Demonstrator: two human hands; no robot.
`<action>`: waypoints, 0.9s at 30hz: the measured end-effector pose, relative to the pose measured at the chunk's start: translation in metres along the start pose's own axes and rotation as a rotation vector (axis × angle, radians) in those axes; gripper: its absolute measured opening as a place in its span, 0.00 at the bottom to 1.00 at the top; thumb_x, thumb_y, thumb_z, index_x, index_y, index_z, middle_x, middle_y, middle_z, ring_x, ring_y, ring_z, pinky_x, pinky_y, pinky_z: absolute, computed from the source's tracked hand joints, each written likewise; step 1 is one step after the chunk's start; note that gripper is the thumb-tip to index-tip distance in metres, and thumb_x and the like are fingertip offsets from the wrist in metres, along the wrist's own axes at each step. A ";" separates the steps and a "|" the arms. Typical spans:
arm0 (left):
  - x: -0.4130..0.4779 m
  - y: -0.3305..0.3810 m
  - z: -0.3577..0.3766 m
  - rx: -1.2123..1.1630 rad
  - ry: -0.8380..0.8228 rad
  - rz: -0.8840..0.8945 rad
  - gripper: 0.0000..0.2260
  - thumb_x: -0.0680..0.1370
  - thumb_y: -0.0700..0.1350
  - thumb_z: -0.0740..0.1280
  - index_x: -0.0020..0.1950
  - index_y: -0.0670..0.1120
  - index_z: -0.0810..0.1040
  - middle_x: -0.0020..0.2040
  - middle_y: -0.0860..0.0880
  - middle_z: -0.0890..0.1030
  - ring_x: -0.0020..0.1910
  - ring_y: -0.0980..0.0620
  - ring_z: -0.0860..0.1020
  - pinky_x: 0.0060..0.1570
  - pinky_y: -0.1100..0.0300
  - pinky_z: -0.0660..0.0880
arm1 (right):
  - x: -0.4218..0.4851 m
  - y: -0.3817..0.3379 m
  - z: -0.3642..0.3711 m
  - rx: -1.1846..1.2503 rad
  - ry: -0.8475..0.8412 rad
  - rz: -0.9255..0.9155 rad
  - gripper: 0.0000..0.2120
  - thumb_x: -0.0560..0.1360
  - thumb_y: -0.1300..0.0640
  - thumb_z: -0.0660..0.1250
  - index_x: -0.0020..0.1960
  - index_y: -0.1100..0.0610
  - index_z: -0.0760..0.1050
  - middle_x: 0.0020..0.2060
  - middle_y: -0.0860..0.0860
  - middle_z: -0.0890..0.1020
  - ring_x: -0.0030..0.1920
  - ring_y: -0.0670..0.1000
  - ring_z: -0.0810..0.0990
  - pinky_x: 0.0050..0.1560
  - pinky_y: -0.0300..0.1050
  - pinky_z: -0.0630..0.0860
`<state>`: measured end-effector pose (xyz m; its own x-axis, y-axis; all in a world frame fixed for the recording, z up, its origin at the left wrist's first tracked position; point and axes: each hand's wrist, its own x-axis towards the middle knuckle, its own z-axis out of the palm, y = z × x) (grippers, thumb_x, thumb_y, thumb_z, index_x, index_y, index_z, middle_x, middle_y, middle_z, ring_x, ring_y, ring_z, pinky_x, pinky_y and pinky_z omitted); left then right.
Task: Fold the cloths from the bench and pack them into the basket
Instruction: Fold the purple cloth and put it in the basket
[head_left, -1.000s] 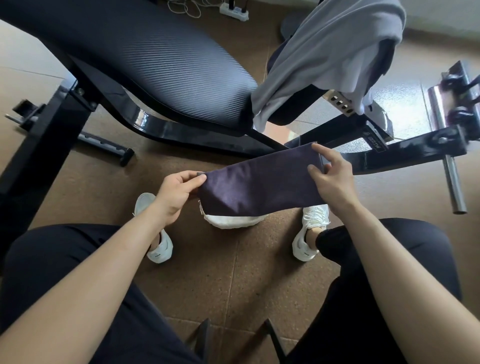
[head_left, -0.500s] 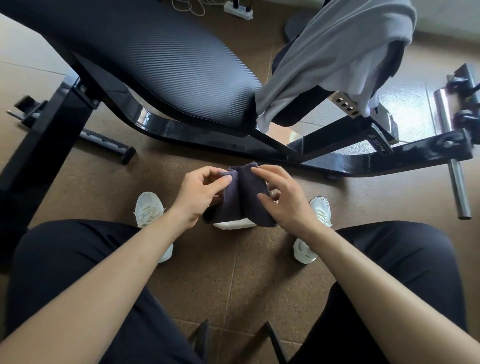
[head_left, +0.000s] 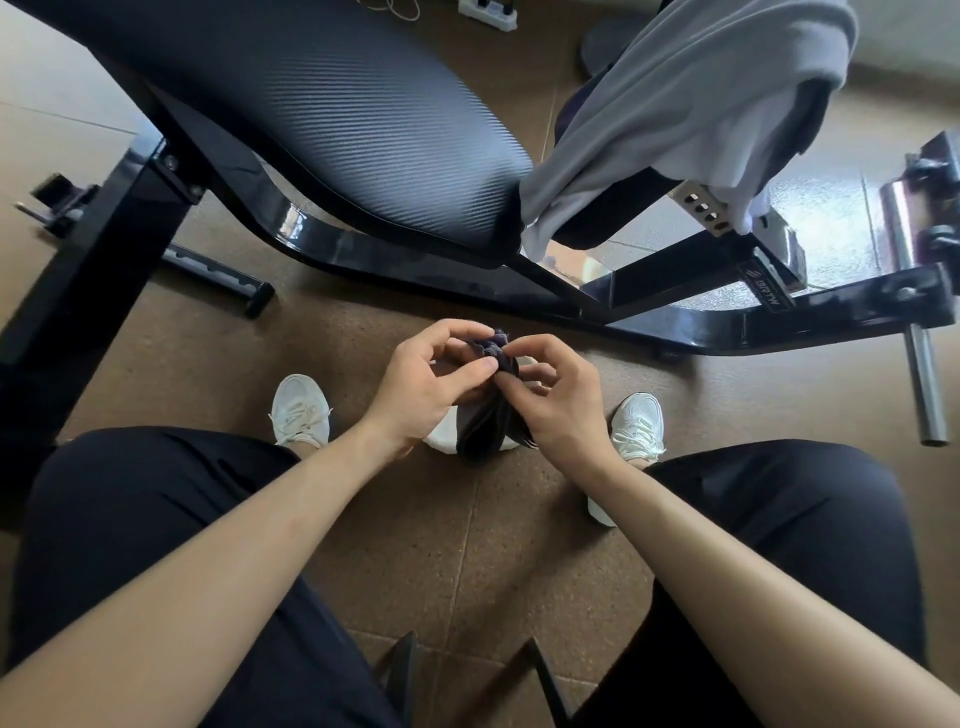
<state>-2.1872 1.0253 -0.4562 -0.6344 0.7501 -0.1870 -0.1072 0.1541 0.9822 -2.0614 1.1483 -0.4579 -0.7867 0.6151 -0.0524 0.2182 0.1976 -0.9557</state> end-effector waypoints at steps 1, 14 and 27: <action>0.000 0.000 0.000 0.010 0.021 0.005 0.11 0.79 0.38 0.71 0.60 0.47 0.81 0.50 0.45 0.83 0.53 0.46 0.85 0.48 0.50 0.84 | 0.000 -0.001 0.000 0.021 0.008 0.011 0.09 0.76 0.63 0.73 0.55 0.55 0.79 0.48 0.48 0.85 0.48 0.48 0.86 0.49 0.47 0.83; 0.007 -0.001 -0.004 0.098 0.014 -0.080 0.03 0.78 0.41 0.72 0.51 0.45 0.83 0.49 0.40 0.84 0.49 0.43 0.85 0.48 0.46 0.85 | 0.001 -0.002 -0.004 0.043 -0.006 0.038 0.08 0.76 0.66 0.73 0.53 0.58 0.80 0.47 0.49 0.84 0.44 0.47 0.85 0.47 0.42 0.82; 0.005 -0.005 -0.006 0.399 0.102 0.142 0.06 0.75 0.40 0.74 0.47 0.49 0.80 0.45 0.53 0.83 0.47 0.52 0.82 0.46 0.57 0.81 | 0.001 -0.002 0.002 -0.109 0.029 0.017 0.15 0.74 0.64 0.73 0.59 0.52 0.80 0.47 0.46 0.83 0.45 0.47 0.83 0.47 0.44 0.83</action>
<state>-2.1943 1.0242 -0.4617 -0.6958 0.7177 -0.0285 0.2779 0.3055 0.9107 -2.0639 1.1469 -0.4565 -0.7660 0.6402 -0.0585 0.2941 0.2680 -0.9174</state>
